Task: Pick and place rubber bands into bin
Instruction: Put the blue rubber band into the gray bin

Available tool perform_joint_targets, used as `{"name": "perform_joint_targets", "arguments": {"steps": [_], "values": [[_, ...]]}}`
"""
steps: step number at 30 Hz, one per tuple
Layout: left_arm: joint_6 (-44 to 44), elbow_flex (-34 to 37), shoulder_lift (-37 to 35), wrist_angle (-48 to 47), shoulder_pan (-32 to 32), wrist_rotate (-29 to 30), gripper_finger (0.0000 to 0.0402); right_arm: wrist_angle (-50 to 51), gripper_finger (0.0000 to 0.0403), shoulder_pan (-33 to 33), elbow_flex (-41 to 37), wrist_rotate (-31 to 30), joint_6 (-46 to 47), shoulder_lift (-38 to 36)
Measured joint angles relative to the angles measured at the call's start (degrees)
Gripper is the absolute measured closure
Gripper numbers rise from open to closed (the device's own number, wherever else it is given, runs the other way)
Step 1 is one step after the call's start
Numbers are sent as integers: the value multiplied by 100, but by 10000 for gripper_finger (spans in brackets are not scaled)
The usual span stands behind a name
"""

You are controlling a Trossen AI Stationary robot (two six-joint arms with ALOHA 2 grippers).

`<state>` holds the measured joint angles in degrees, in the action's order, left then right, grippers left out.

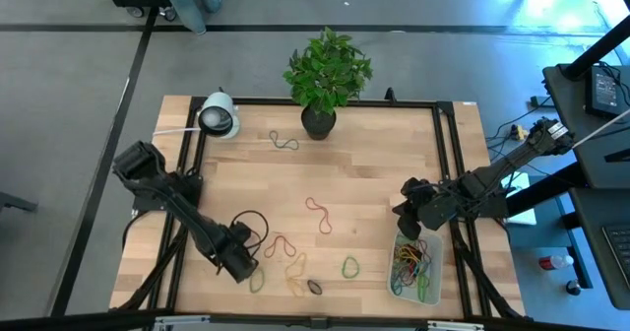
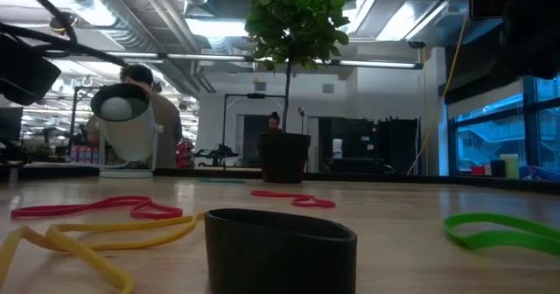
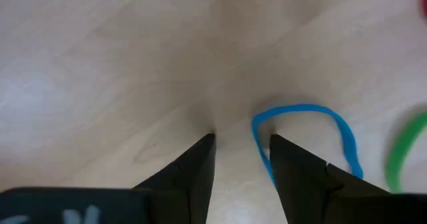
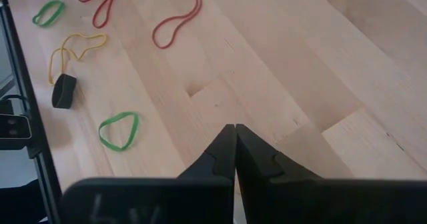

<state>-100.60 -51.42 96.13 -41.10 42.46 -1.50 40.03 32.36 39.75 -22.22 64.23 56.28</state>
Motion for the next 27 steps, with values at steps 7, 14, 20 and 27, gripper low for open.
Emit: {"name": "perform_joint_targets", "arguments": {"steps": [7, 14, 20, 27], "values": [[-398, -25, 223, -80, 100, 60, 304, 0, 392, 0, 0, -2, -2, -1], [-403, -126, 205, -174, 104, 58, 395, 0, 391, 1, 0, -2, -2, -1], [-242, -846, 237, -1021, 111, 533, 399, 2, 391, 2, 0, -2, -8, -1], [781, -1880, 230, -1865, -118, 1490, 400, 3, 391, 2, 2, -2, -22, -1]]}}
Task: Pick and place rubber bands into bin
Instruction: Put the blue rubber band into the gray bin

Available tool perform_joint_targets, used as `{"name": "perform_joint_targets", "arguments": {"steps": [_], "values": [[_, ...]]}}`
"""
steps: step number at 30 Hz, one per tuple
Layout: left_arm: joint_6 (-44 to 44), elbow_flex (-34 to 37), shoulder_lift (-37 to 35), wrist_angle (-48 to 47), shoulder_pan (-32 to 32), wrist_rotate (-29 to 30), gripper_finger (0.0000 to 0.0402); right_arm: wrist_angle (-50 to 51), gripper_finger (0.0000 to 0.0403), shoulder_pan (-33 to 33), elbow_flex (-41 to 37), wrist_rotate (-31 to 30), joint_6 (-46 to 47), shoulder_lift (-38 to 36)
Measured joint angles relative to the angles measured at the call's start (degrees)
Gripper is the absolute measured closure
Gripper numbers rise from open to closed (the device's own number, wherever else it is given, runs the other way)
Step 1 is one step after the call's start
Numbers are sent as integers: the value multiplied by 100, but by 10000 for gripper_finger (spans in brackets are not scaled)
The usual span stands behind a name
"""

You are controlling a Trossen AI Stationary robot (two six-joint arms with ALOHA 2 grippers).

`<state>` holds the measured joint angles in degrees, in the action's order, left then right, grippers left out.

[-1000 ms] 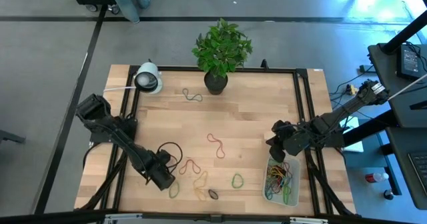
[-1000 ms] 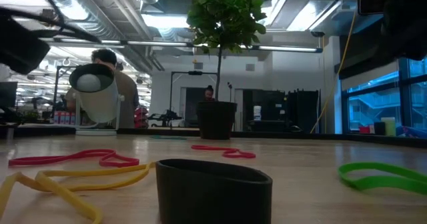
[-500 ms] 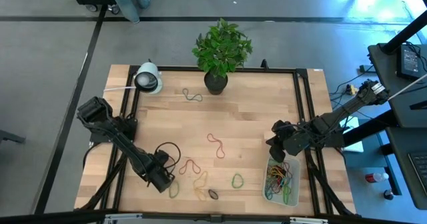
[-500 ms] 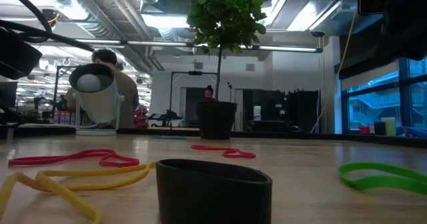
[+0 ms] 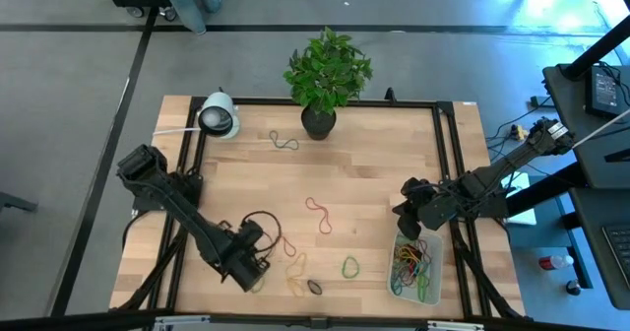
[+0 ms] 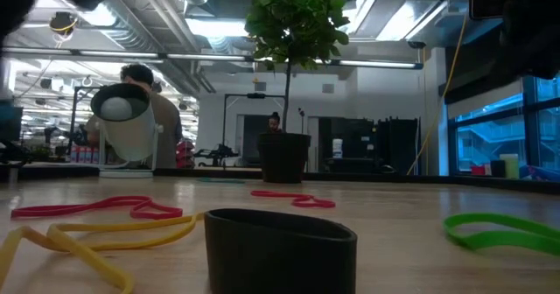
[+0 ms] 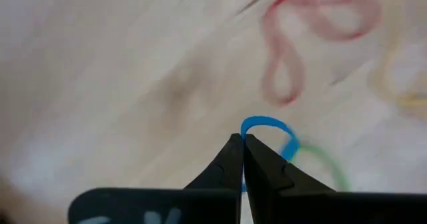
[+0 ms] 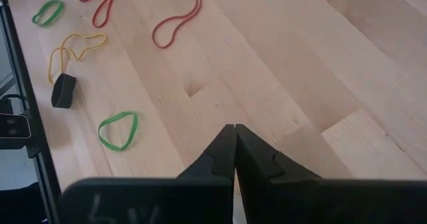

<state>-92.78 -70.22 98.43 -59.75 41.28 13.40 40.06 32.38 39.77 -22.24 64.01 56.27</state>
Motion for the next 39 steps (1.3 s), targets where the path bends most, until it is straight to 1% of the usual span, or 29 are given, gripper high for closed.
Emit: {"name": "perform_joint_targets", "arguments": {"steps": [4, 8, 12, 15, 20, 26, 29, 31, 34, 39], "values": [[915, -500, 0, 18, -334, 426, 400, 0, 391, 0, 0, -2, 0, 0], [2247, -942, -7, 269, -736, 780, 400, -10, 391, 0, 0, -4, 0, 1], [3875, -1423, -6, 601, -1132, 902, 400, -42, 391, 0, 0, -4, 0, 0], [4886, -1862, 101, 762, -1380, 1018, 400, -53, 391, 0, 2, -4, 0, 0], [6288, -2915, 679, 1053, -1764, 1063, 400, -108, 391, 0, 2, -4, 2, 0], [7940, -4638, 1859, 1526, -2059, 745, 400, -135, 391, 0, 2, -2, 44, 2], [8551, -5467, 2455, 1974, -2140, 514, 400, -138, 391, -1, 2, -4, 39, 2], [8942, -5865, 2805, 2389, -2180, 305, 400, -136, 391, 0, 2, -4, 26, 2], [9492, -6216, 3282, 3240, -2232, -31, 400, -113, 391, -1, 2, -16, 9, 2], [9896, -6292, 3878, 4616, -2277, -668, 400, -79, 391, 0, 2, -17, -2, 2]]}}
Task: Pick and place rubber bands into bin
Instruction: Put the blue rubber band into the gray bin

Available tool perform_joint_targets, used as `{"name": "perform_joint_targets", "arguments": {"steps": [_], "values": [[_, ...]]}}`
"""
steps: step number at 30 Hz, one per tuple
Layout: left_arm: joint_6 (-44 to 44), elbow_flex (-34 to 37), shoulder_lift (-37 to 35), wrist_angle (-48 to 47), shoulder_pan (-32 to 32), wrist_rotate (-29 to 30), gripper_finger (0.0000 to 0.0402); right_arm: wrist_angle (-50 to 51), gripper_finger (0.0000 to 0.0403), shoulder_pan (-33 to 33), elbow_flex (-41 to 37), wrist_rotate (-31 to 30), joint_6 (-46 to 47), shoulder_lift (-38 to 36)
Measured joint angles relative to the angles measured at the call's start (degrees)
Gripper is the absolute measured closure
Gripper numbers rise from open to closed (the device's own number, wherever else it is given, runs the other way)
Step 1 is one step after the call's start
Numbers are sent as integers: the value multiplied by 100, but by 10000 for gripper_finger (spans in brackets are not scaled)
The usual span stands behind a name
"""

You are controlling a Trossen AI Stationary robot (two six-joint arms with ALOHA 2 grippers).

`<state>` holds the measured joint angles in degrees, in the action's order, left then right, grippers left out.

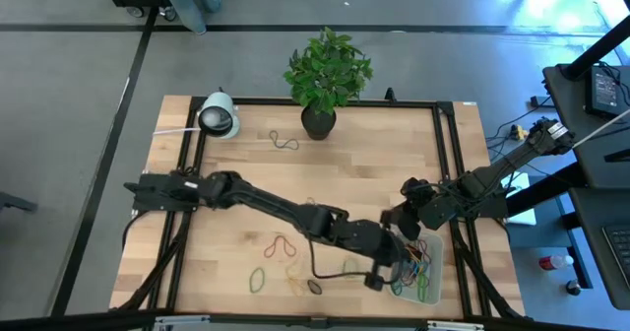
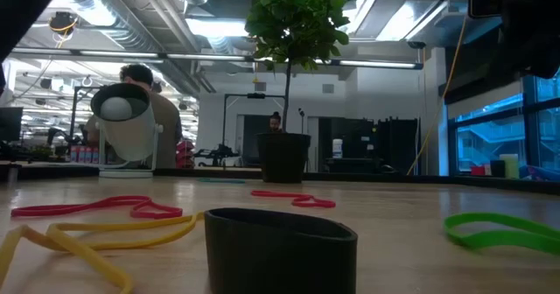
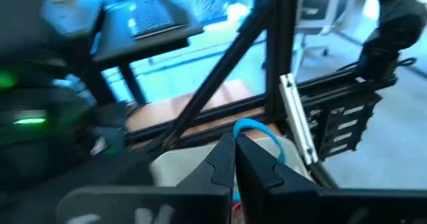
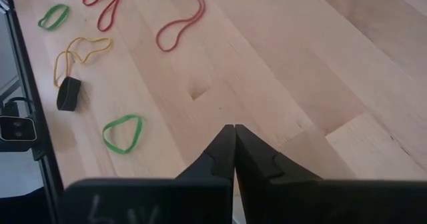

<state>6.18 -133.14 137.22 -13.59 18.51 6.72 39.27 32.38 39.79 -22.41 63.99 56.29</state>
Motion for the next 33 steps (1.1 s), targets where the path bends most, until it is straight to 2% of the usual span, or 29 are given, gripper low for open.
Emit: {"name": "perform_joint_targets", "arguments": {"steps": [4, 9, 16, 19, 33], "values": [[-1, 7, 510, 750, -2, -362, 400, 2, 391, -1, 0, 0, 2, 0], [-7, -27, 895, 1098, -14, -362, 398, 326, 391, 7, -22, 77, -38, 9], [-94, -11, 1074, 1062, -24, -278, 358, 954, 391, 9, -18, 101, 479, 11], [-144, 17, 1123, 935, 22, -437, 335, 1218, 391, -14, 24, -100, 892, -8], [-116, 66, 1112, 671, 43, -303, 265, 1405, 391, -4, 13, -83, 819, -9]]}}
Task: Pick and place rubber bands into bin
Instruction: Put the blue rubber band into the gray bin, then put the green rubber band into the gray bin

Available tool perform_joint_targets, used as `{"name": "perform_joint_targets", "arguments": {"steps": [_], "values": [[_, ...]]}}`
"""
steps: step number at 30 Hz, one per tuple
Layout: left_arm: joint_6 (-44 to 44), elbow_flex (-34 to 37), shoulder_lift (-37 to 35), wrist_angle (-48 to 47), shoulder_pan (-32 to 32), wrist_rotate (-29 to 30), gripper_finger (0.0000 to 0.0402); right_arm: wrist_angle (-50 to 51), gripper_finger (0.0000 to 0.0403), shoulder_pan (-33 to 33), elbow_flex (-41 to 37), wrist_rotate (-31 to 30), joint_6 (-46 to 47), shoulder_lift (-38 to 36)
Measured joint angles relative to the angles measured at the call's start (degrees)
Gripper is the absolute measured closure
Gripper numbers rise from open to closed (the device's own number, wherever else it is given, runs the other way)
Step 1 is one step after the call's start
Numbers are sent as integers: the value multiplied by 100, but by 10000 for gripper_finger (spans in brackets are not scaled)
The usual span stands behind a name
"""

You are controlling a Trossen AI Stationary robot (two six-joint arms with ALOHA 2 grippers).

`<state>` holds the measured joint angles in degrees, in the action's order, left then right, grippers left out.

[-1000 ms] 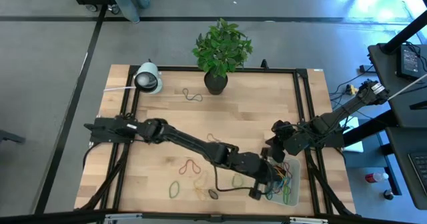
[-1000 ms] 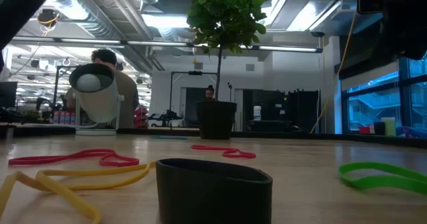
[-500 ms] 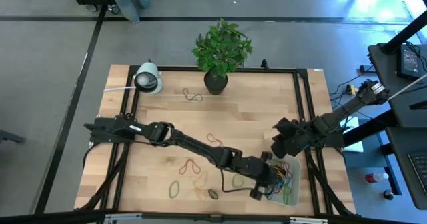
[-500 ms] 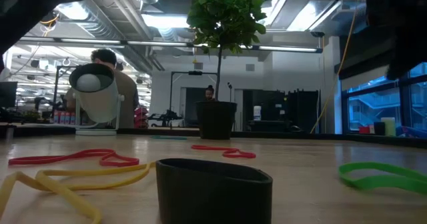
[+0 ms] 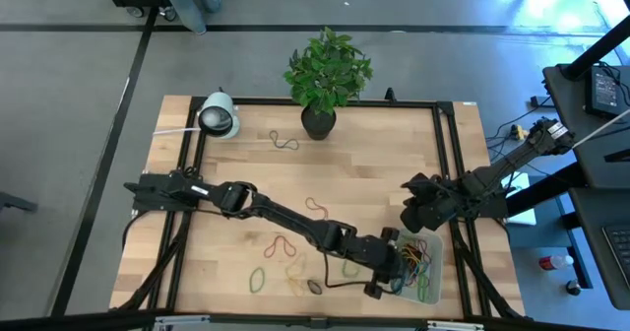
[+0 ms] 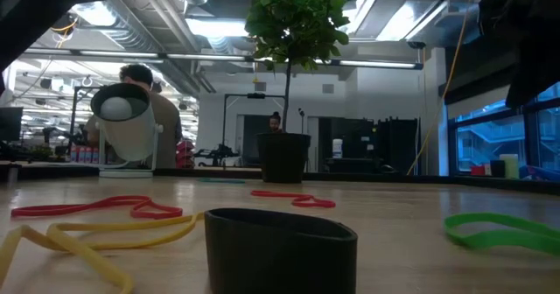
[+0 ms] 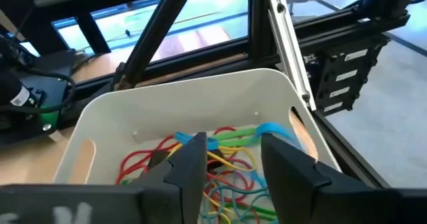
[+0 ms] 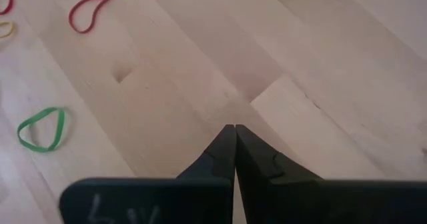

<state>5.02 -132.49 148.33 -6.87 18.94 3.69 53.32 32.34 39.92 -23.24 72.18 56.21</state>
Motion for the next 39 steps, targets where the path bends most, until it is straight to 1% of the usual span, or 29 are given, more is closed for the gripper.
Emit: {"name": "perform_joint_targets", "arguments": {"steps": [6, 10, 12, 16, 19, 20, 22, 24, 27, 29, 31, 33, 34, 36, 39], "values": [[-81, 0, -13, -276, -18, -117, 226, 5, 391, 1, -7, 18, 112, 2], [-86, -18, -17, -470, -31, -129, 212, 11, 391, 2, -9, 22, 127, 2], [-11, -56, -18, -681, -31, -87, 210, 5, 391, 2, -11, 22, 129, 3], [186, -238, -20, -1327, -29, 179, 212, -30, 391, 2, -11, 23, 130, 4], [204, -235, -103, -1603, -30, 286, 214, -33, 391, 2, -11, 26, 174, 4], [128, -235, -125, -1707, -29, 335, 215, -31, 391, 2, -11, 26, 175, 4], [-321, -239, -230, -1992, -29, 448, 219, -43, 391, 2, -11, 31, 175, 7], [-764, -238, -365, -2245, -40, 475, 230, -86, 391, 2, -13, 37, 177, 7], [-790, -147, -634, -2613, -64, 491, 258, -147, 391, 2, -13, 39, 177, 7], [-761, 26, -804, -2781, -65, 595, 287, -196, 391, 2, -13, 40, 185, 11], [-718, 281, -982, -2897, -46, 671, 324, -309, 391, 2, -13, 39, 259, 9], [-720, 664, -1249, -2896, -30, 713, 368, -470, 391, 2, -13, 42, 192, 9], [-725, 905, -1407, -2854, -21, 712, 384, -563, 392, 2, -13, 41, 83, 9], [-767, 1475, -1718, -2601, -7, 708, 394, -704, 397, 2, -13, 39, -93, 9], [-999, 2627, -2284, -1995, 19, 712, 400, -904, 399, 2, -13, 32, -224, 40]]}}
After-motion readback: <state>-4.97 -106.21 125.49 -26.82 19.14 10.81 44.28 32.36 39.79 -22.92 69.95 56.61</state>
